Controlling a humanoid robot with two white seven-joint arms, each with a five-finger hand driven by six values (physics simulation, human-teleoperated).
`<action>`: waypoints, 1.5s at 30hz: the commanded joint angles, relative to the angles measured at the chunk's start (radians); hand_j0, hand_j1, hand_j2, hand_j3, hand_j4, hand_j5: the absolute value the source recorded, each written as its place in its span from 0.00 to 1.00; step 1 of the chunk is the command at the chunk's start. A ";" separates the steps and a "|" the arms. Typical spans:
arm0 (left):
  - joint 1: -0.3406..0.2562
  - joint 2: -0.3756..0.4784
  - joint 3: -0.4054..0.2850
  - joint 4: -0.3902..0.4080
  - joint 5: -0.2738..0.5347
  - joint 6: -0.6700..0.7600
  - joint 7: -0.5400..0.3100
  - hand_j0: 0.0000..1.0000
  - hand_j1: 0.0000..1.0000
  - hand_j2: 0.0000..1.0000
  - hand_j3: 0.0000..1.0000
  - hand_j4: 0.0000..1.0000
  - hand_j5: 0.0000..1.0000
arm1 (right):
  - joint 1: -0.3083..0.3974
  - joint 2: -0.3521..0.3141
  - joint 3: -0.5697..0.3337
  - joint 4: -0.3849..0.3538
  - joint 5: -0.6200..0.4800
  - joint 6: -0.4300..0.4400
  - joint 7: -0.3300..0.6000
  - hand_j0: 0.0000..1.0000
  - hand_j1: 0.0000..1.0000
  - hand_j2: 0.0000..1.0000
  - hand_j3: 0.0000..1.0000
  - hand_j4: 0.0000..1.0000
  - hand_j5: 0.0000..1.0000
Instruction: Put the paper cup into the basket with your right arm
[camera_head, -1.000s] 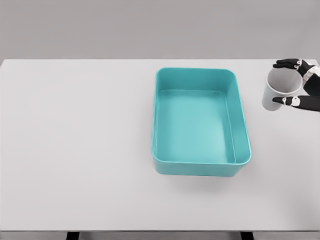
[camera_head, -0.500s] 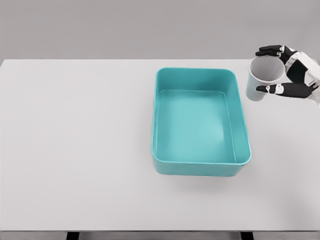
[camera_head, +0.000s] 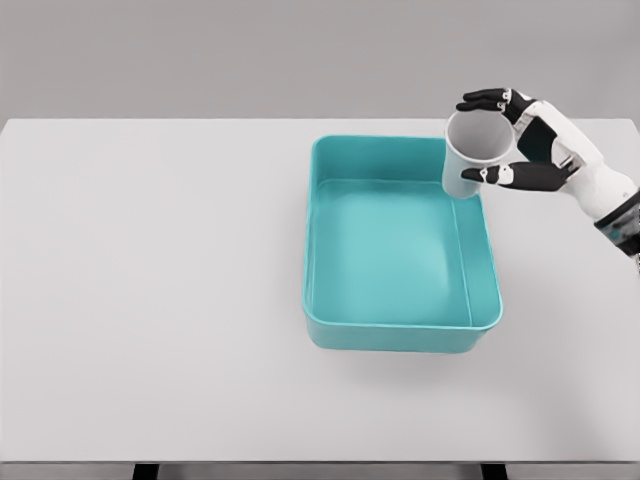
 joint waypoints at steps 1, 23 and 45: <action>0.000 0.000 0.000 0.000 0.000 0.000 0.000 1.00 1.00 1.00 1.00 1.00 1.00 | -0.002 0.030 0.008 -0.002 0.018 0.015 0.000 0.74 0.74 0.74 0.74 0.74 0.74; 0.000 0.000 0.000 0.000 0.000 0.000 0.000 1.00 1.00 1.00 1.00 1.00 1.00 | -0.020 0.171 0.086 0.104 0.147 -0.013 0.000 0.74 0.74 0.74 0.74 0.74 0.74; 0.000 0.000 0.000 0.000 0.000 0.000 0.000 1.00 1.00 1.00 1.00 1.00 1.00 | -0.017 0.209 0.121 0.208 0.181 -0.085 0.000 0.74 0.74 0.74 0.74 0.74 0.74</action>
